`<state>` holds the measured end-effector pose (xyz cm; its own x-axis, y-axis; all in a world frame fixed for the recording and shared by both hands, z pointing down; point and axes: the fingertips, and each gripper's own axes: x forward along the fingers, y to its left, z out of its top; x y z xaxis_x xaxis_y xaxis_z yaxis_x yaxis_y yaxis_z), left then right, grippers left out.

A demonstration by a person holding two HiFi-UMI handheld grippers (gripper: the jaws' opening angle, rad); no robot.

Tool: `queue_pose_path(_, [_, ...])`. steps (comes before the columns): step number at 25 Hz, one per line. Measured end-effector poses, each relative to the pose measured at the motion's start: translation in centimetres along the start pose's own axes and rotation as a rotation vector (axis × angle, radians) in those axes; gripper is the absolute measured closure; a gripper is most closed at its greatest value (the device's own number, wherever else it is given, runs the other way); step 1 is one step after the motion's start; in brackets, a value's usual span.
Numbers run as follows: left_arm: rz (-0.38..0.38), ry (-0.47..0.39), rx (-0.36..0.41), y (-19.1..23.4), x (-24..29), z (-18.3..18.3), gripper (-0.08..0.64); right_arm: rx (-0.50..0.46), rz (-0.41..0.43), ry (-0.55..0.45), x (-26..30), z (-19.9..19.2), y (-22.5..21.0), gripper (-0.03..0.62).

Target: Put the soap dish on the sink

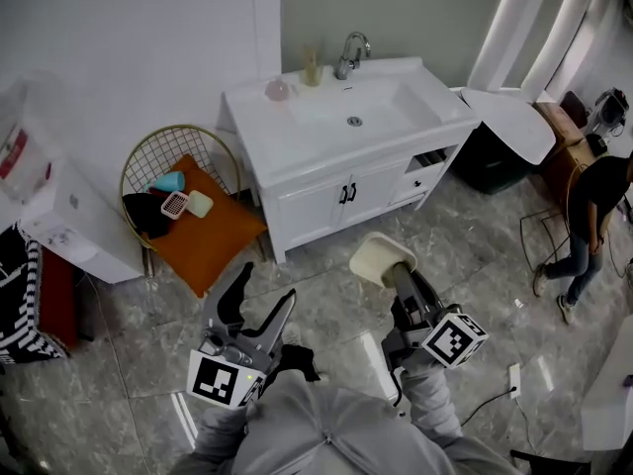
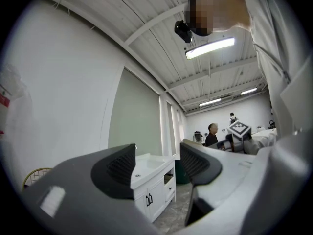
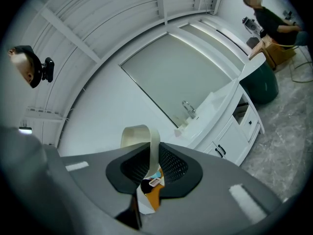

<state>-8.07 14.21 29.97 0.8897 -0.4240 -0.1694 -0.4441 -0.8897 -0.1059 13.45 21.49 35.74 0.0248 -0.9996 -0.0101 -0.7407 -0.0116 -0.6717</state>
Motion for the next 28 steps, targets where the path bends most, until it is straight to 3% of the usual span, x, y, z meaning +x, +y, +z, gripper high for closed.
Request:
queue_pose_path(6, [-0.028, -0.025, 0.01, 3.8, 5.9, -1.8, 0.247, 0.009, -0.018, -0.01, 5.8, 1.4, -2.9, 0.548])
queue_pose_path(16, [-0.102, 0.04, -0.018, 12.3, 17.6, -4.7, 0.247, 0.004, -0.061, -0.009, 19.6, 5.2, -6.9, 0.548])
queue_pose_path(28, [-0.039, 0.098, -0.044, 20.3, 23.6, -7.9, 0.247, 0.017, -0.043, 0.067, 32.2, 5.6, -9.6, 0.548])
